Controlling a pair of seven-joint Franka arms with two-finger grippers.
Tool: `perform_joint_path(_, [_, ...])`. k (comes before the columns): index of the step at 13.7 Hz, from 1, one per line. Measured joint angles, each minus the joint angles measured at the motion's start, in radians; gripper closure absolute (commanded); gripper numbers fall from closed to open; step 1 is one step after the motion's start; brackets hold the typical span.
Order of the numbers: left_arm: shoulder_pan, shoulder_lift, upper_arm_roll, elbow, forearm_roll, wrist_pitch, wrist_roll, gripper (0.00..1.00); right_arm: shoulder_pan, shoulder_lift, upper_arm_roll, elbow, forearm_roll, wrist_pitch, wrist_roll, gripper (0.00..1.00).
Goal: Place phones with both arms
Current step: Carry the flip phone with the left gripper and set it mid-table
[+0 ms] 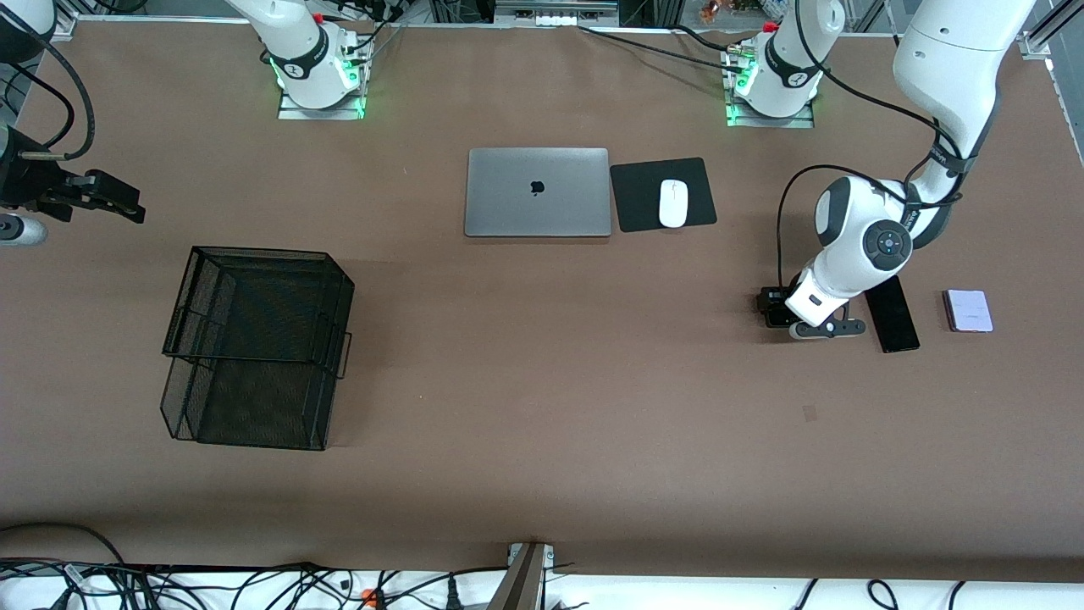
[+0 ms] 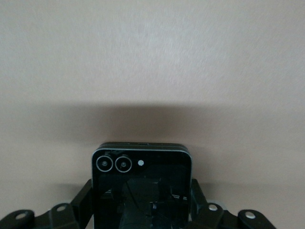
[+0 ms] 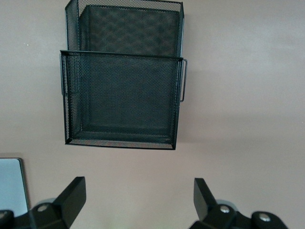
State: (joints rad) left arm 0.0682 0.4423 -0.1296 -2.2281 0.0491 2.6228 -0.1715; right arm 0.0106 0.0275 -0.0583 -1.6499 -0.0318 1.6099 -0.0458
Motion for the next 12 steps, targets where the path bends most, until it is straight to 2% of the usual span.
perform_joint_path(2, [0.0,-0.021,-0.02,0.042,0.0,-0.063,0.0,0.55,0.0,0.0,0.0,0.0,0.0,0.0,0.0,0.0])
perform_joint_path(5, [-0.005,-0.059,-0.11,0.211,0.0,-0.324,-0.008,0.53,0.0,0.0,0.0,0.0,0.0,0.0,0.0,0.0])
perform_joint_path(7, [-0.021,-0.059,-0.191,0.319,-0.001,-0.398,-0.052,0.41,0.0,0.0,0.0,0.0,0.0,0.0,0.0,0.0])
perform_joint_path(9, [-0.092,-0.032,-0.241,0.394,-0.003,-0.408,-0.151,0.43,0.0,0.0,0.0,0.0,0.0,0.0,0.0,0.0])
perform_joint_path(12, [-0.278,0.1,-0.249,0.538,-0.003,-0.405,-0.35,0.45,0.0,0.0,0.001,0.0,0.0,0.0,0.0,0.0])
